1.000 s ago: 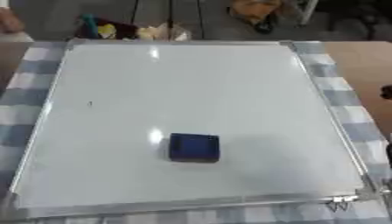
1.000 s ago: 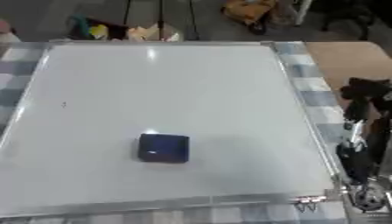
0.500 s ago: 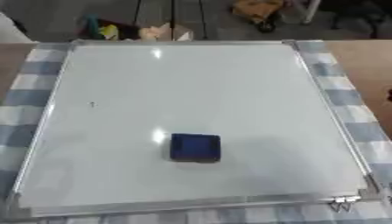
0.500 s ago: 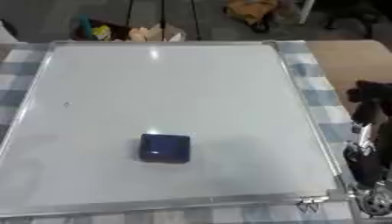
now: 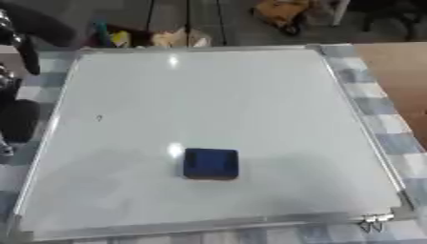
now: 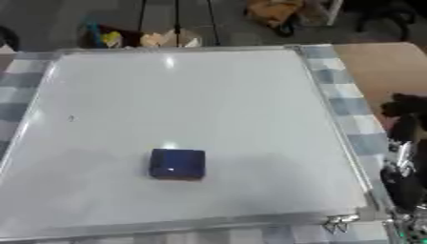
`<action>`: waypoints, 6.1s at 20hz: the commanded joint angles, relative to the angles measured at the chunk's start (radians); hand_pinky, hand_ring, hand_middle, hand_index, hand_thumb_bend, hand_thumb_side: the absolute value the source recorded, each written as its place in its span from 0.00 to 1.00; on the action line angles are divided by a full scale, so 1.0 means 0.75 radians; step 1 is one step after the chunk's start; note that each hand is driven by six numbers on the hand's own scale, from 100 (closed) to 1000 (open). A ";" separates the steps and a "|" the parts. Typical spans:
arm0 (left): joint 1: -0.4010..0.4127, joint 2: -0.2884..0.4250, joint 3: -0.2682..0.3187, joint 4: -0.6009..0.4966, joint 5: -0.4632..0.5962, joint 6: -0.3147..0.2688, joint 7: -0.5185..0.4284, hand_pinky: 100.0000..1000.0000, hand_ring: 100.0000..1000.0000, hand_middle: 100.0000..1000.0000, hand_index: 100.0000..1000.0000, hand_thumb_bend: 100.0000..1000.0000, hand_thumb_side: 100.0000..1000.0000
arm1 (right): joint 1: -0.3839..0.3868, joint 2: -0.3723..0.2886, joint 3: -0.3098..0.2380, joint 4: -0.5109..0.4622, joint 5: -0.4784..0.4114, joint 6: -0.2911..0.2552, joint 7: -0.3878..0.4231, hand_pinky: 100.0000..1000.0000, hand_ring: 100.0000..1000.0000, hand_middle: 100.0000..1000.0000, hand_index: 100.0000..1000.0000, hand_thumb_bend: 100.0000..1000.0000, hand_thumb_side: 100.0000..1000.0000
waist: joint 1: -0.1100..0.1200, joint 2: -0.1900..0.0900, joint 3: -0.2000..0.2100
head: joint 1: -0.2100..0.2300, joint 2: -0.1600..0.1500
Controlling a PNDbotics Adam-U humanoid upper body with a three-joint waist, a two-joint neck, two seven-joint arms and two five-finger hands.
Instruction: Wipe the whiteboard clean with a brush.
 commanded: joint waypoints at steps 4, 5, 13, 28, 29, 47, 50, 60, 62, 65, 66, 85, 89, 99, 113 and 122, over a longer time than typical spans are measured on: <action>-0.106 0.109 -0.099 -0.022 -0.152 -0.020 -0.062 0.44 0.72 0.73 0.06 0.00 0.65 | -0.010 -0.027 0.008 -0.027 -0.014 0.003 0.021 0.41 0.49 0.42 0.64 0.00 0.74 | 0.011 -0.012 -0.016 | 0.019 -0.029; -0.115 0.117 -0.115 -0.017 -0.168 -0.022 -0.059 0.41 0.71 0.73 0.02 0.00 0.63 | -0.011 -0.026 0.009 -0.027 -0.015 0.004 0.023 0.41 0.49 0.42 0.64 0.00 0.74 | 0.013 -0.011 -0.019 | 0.022 -0.031; -0.154 0.137 -0.211 0.067 -0.244 -0.071 -0.054 0.43 0.73 0.73 0.00 0.00 0.70 | -0.019 -0.022 0.015 -0.027 -0.024 0.016 0.042 0.41 0.49 0.42 0.64 0.00 0.73 | 0.025 -0.006 -0.031 | 0.035 -0.042; -0.299 0.008 -0.372 0.126 -0.180 0.133 -0.416 0.58 0.87 0.82 0.15 0.00 0.82 | -0.024 -0.014 0.021 -0.027 -0.046 0.024 0.071 0.41 0.49 0.42 0.64 0.00 0.73 | 0.029 -0.007 -0.047 | 0.056 -0.039; -0.305 -0.002 -0.379 0.128 -0.177 0.154 -0.423 0.56 0.86 0.82 0.12 0.00 0.81 | -0.024 -0.013 0.020 -0.027 -0.047 0.025 0.073 0.41 0.49 0.42 0.64 0.00 0.73 | 0.029 -0.007 -0.048 | 0.057 -0.038; -0.371 -0.161 -0.476 0.345 -0.224 0.311 -0.643 0.70 0.98 0.86 0.41 0.02 0.98 | -0.025 -0.003 0.022 -0.027 -0.069 0.035 0.097 0.41 0.49 0.41 0.64 0.00 0.71 | 0.028 -0.013 -0.053 | 0.066 -0.022; -0.372 -0.188 -0.483 0.384 -0.231 0.331 -0.645 0.69 0.98 0.87 0.41 0.03 0.99 | -0.025 -0.004 0.022 -0.027 -0.073 0.037 0.100 0.41 0.49 0.41 0.64 0.00 0.71 | 0.028 -0.016 -0.051 | 0.067 -0.015; -0.367 -0.249 -0.503 0.498 -0.297 0.310 -0.582 0.68 0.98 0.86 0.42 0.17 1.00 | -0.026 -0.003 0.023 -0.027 -0.090 0.047 0.110 0.41 0.49 0.41 0.64 0.00 0.70 | 0.026 -0.023 -0.040 | 0.061 -0.002; -0.368 -0.253 -0.509 0.502 -0.297 0.298 -0.578 0.68 0.98 0.86 0.41 0.18 1.00 | -0.027 -0.003 0.023 -0.027 -0.093 0.050 0.111 0.41 0.49 0.41 0.64 0.00 0.70 | 0.026 -0.023 -0.039 | 0.059 -0.003; -0.368 -0.256 -0.513 0.504 -0.300 0.288 -0.589 0.69 0.99 0.87 0.42 0.11 1.00 | -0.027 -0.001 0.022 -0.027 -0.095 0.054 0.112 0.41 0.49 0.41 0.64 0.00 0.69 | 0.025 -0.022 -0.039 | 0.055 -0.004; -0.368 -0.258 -0.513 0.506 -0.302 0.287 -0.594 0.69 0.99 0.88 0.42 0.07 1.00 | -0.028 -0.001 0.022 -0.027 -0.095 0.055 0.112 0.41 0.49 0.41 0.64 0.00 0.69 | 0.025 -0.021 -0.040 | 0.054 -0.003; -0.349 -0.325 -0.549 0.608 -0.388 0.251 -0.605 0.71 1.00 0.87 0.50 0.26 0.96 | -0.024 0.011 0.026 -0.027 -0.102 0.067 0.120 0.41 0.48 0.40 0.64 0.00 0.68 | 0.027 -0.024 -0.044 | 0.044 0.010; -0.339 -0.336 -0.548 0.646 -0.444 0.235 -0.576 0.73 1.00 0.85 0.53 0.28 0.95 | -0.025 0.013 0.027 -0.027 -0.103 0.070 0.125 0.41 0.48 0.40 0.64 0.00 0.68 | 0.028 -0.023 -0.044 | 0.041 0.013; -0.322 -0.379 -0.528 0.760 -0.685 0.158 -0.361 0.75 0.98 0.84 0.54 0.28 0.90 | -0.028 0.023 0.031 -0.027 -0.107 0.072 0.138 0.41 0.48 0.40 0.64 0.00 0.68 | 0.027 -0.015 -0.051 | 0.042 0.011; -0.320 -0.409 -0.513 0.846 -0.774 0.144 -0.264 0.71 0.94 0.77 0.52 0.15 0.90 | -0.030 0.034 0.034 -0.027 -0.109 0.081 0.152 0.41 0.48 0.40 0.64 0.00 0.68 | 0.028 -0.009 -0.055 | 0.040 0.005; -0.364 -0.386 -0.501 0.756 -0.707 0.130 -0.289 0.70 0.91 0.76 0.48 0.16 0.85 | -0.026 0.035 0.037 -0.027 -0.116 0.088 0.156 0.41 0.48 0.40 0.64 0.00 0.68 | 0.026 -0.016 -0.051 | 0.036 0.003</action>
